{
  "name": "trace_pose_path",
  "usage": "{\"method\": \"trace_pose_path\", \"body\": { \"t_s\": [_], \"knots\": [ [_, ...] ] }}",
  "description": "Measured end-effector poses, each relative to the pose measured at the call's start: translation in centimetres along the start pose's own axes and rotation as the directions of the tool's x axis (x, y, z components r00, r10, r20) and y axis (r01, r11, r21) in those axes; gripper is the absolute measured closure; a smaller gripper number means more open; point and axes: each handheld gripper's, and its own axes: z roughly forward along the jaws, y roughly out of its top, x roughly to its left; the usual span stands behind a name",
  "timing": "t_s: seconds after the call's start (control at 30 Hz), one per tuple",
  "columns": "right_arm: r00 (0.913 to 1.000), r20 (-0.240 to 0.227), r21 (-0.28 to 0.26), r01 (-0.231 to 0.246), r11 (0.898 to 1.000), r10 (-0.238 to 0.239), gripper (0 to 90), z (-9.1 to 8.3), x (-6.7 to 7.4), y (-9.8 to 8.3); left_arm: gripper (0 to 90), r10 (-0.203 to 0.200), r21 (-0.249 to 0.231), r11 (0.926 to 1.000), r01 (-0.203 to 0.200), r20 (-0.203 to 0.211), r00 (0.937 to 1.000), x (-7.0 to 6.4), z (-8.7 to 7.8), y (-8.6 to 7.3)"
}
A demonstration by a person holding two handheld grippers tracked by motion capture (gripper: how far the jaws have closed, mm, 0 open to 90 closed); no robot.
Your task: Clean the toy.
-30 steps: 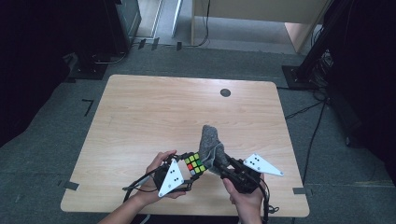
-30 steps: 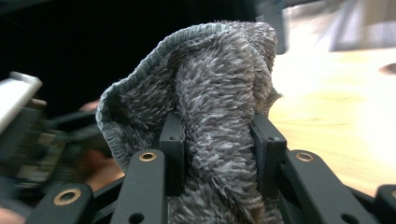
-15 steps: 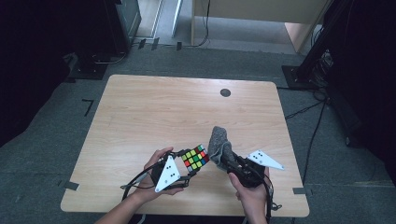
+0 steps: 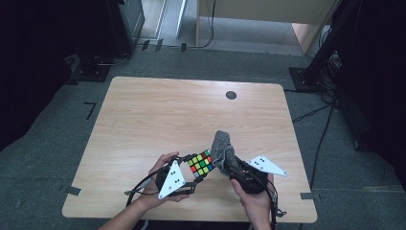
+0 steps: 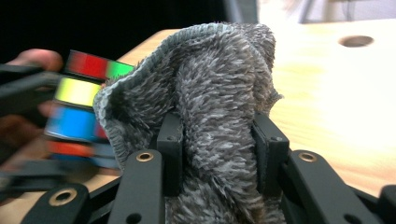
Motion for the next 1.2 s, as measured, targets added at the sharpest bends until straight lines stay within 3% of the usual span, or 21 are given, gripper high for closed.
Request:
{"method": "trace_pose_path", "body": {
  "t_s": [0.1, 0.13, 0.17, 0.23, 0.4, 0.5, 0.6, 0.67, 0.7, 0.73, 0.77, 0.9, 0.93, 1.03, 1.1, 1.17, 1.2],
  "knots": [
    [0.9981, -0.046, -0.051, -0.044, 0.998, 0.042, 62.5, -0.6, -0.2, 0.5, 34.4, 0.000, 0.005, 1.0000, 0.000, 0.000, 1.0000, 0.1, 0.0, -0.2],
    [0.9947, -0.095, -0.072, -0.046, 0.996, 0.039, 62.5, -0.9, 0.4, 0.9, 34.4, 0.004, 0.010, 0.9999, -0.004, -0.001, 1.0000, 0.1, 0.0, -0.2],
    [0.9947, -0.095, -0.072, -0.046, 0.996, 0.039, 62.5, -0.9, 0.4, 0.9, 34.4, 0.003, 0.012, 0.9999, -0.003, -0.002, 1.0000, 0.0, 0.0, -0.3],
    [0.9899, -0.140, -0.085, -0.033, 0.996, 0.021, 62.4, -0.9, 1.5, 1.2, 34.4, 0.004, 0.012, 0.9999, -0.003, -0.003, 1.0000, 0.0, 0.0, -0.4],
    [0.9791, -0.202, -0.045, -0.033, 0.998, 0.023, 62.3, -0.1, 2.8, 0.8, 34.4, 0.011, 0.010, 0.9999, -0.010, -0.010, 0.9999, -0.1, -0.3, -0.2],
    [0.9850, -0.170, -0.033, -0.034, 0.999, 0.028, 62.5, 0.2, 2.2, 0.6, 34.4, 0.013, 0.010, 0.9999, -0.013, -0.006, 0.9999, -0.2, -0.5, -0.2],
    [0.9964, -0.084, 0.001, -0.008, 1.000, 0.008, 62.9, 0.4, 1.2, 0.3, 34.4, 0.020, 0.009, 0.9998, -0.020, -0.011, 0.9997, -0.2, -0.4, -0.1],
    [0.9993, -0.035, 0.016, -0.009, 1.000, 0.009, 63.3, 0.5, 0.6, 0.2, 34.4, 0.018, 0.005, 0.9998, -0.018, -0.011, 0.9998, -0.1, -0.4, -0.2],
    [0.9974, -0.054, 0.012, -0.046, 0.999, 0.047, 63.3, 0.4, 0.3, 0.2, 34.4, 0.016, 0.005, 0.9999, -0.016, -0.014, 0.9998, -0.1, -0.3, -0.2],
    [0.9903, -0.101, -0.011, -0.097, 0.995, 0.095, 63.3, 0.1, 0.0, 0.4, 34.3, 0.022, 0.011, 0.9997, -0.022, -0.014, 0.9997, -0.1, -0.3, -0.3],
    [0.9873, -0.119, -0.023, -0.109, 0.994, 0.106, 63.3, 0.0, 0.1, 0.6, 34.4, 0.020, 0.018, 0.9996, -0.020, -0.015, 0.9997, 0.0, -0.2, -0.5],
    [0.9815, -0.189, -0.074, -0.048, 0.996, 0.033, 63.2, -0.8, 2.0, 1.3, 34.4, 0.014, 0.018, 0.9997, -0.013, -0.009, 0.9999, -0.1, 0.0, -0.6],
    [0.9796, -0.201, -0.071, -0.009, 0.997, -0.006, 63.1, -0.6, 2.8, 1.2, 34.4, 0.014, 0.013, 0.9998, -0.014, -0.006, 0.9999, -0.1, -0.1, -0.5],
    [0.9823, -0.187, -0.052, 0.005, 0.999, -0.015, 63.0, -0.2, 3.1, 0.9, 34.4, 0.017, 0.004, 0.9998, -0.017, -0.006, 0.9998, -0.2, -0.3, -0.1],
    [0.9830, -0.182, -0.038, -0.032, 0.999, 0.024, 63.2, 0.0, 2.4, 0.7, 34.4, 0.003, -0.007, 1.0000, -0.003, 0.004, 1.0000, 0.0, -0.5, -0.1],
    [0.9928, -0.112, -0.009, -0.043, 0.999, 0.041, 63.6, 0.2, 1.2, 0.6, 34.3, -0.021, -0.023, 0.9995, 0.021, 0.008, 0.9998, 0.3, -0.6, -0.1],
    [0.9944, -0.091, -0.005, -0.054, 0.999, 0.053, 63.7, 0.2, 0.7, 0.5, 34.4, -0.053, -0.037, 0.9979, 0.054, 0.020, 0.9984, 0.6, -0.8, 0.0]
  ]
}}
